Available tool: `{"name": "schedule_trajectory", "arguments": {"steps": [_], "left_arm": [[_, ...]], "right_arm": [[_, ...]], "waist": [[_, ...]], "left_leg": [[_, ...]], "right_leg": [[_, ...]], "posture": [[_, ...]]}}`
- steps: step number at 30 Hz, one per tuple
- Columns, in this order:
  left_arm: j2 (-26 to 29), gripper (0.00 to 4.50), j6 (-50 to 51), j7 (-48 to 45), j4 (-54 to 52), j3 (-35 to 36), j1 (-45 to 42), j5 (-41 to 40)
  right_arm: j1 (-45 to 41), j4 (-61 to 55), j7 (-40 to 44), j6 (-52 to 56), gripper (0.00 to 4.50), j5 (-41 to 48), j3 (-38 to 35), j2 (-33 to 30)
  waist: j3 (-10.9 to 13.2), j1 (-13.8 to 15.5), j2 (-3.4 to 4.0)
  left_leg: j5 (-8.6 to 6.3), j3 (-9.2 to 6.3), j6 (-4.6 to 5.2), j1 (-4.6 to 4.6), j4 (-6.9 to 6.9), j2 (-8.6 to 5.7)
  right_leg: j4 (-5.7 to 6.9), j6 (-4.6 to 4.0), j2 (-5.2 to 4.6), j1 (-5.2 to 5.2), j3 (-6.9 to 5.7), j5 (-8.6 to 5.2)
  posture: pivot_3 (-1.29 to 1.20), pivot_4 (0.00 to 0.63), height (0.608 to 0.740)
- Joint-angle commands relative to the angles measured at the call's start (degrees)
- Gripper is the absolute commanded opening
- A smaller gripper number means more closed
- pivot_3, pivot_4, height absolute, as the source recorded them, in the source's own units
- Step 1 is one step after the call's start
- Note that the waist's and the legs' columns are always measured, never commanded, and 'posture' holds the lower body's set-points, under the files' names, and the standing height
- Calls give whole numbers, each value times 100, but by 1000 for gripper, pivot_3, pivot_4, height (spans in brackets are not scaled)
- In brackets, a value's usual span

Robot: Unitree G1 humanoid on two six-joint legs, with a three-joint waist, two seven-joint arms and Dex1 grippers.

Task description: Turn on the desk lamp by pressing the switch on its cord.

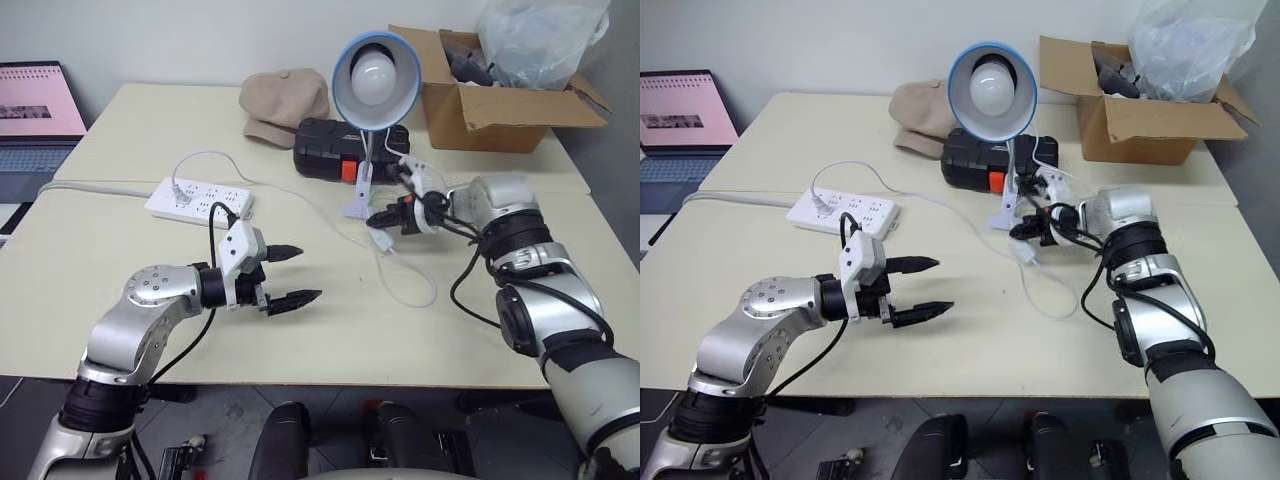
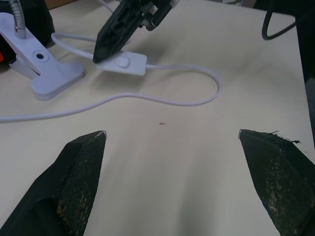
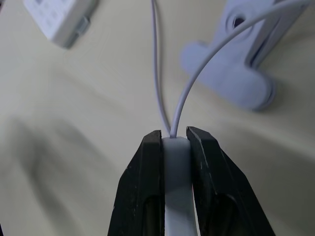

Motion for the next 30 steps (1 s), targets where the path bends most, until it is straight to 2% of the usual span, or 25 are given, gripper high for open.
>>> {"name": "schedule_trajectory", "arguments": {"steps": [1,6,12,19,30], "left_arm": [[-251,4500,646,87,24,285,-497,-749],[-875,4500,1282,344,282,229,-1102,-1289],[-1263,4500,1660,382,563,168,-1363,-1535],[-1625,4500,1776,352,896,179,-1608,-1662],[-2052,4500,1976,419,978,215,-1700,-1967]], "right_arm": [[563,-1661,332,93,380,751,-570,-213],[1313,-3126,410,631,380,1587,-1060,-381],[1759,-4211,97,1115,379,2219,-1340,-400],[2022,-4881,-157,1387,379,2747,-1389,-422],[2016,-5107,-509,1534,379,3249,-1383,-429]], "waist": [[-1,6,-2],[0,-7,-1],[0,-80,0],[0,-85,-1],[0,-85,-1]], "left_leg": [[0,-1,0,0,0,-1],[0,-7,0,0,1,-2],[0,-10,-1,9,0,4],[1,-14,-2,10,5,-1],[1,-10,-1,8,6,-3]], "right_leg": [[-1,1,0,2,-1,0],[-1,3,0,7,-8,0],[8,16,8,6,-5,-6],[9,27,7,10,-5,-12],[4,31,4,10,0,-11]], "posture": [[0,150,740],[0,150,740],[0,150,740],[0,150,740],[0,150,740]]}}
